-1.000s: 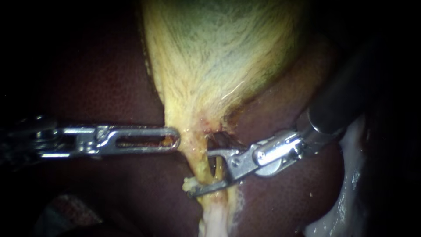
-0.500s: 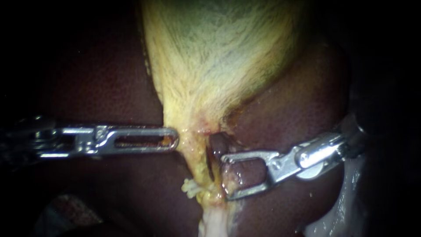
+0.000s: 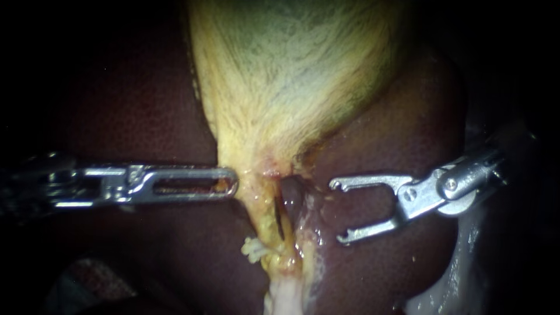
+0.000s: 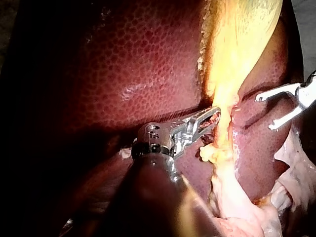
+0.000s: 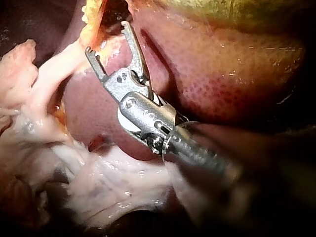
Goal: Going back second clip left tube
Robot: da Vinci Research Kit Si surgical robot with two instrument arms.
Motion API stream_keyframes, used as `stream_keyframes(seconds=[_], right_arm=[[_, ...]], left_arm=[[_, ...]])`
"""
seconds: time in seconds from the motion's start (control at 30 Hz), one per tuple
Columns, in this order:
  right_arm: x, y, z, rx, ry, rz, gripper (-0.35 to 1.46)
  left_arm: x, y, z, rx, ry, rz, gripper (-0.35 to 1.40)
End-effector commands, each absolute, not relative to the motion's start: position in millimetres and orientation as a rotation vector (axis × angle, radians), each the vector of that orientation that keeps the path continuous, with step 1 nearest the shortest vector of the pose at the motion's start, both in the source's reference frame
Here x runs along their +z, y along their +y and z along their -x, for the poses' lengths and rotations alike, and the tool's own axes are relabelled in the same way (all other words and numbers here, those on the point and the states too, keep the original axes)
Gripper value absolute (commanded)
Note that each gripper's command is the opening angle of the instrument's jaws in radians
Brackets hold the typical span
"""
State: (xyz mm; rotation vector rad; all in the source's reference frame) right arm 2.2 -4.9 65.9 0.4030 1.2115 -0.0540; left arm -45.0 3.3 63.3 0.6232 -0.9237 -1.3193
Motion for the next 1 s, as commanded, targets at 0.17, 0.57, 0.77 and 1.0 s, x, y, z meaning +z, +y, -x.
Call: stream_keyframes(seconds=[0.17, 0.57, 0.77, 1.0], right_arm=[[65.9, -4.9, -2.1, -0.061, 1.212, -0.400, 0.60], [65.9, -4.9, -1.9, -0.067, 1.213, -0.397, 0.60], [65.9, -4.9, -1.8, -0.068, 1.213, -0.397, 0.60], [65.9, -4.9, -1.6, -0.068, 1.213, -0.398, 0.60]], left_arm=[[64.6, 3.1, 46.6, -1.323, -0.908, -0.617, -0.35], [65.8, 2.1, 48.8, -1.310, -0.893, -0.634, -0.35], [65.9, 2.0, 48.9, -1.313, -0.889, -0.639, -0.35], [65.9, 2.0, 48.9, -1.313, -0.889, -0.639, -0.35]])
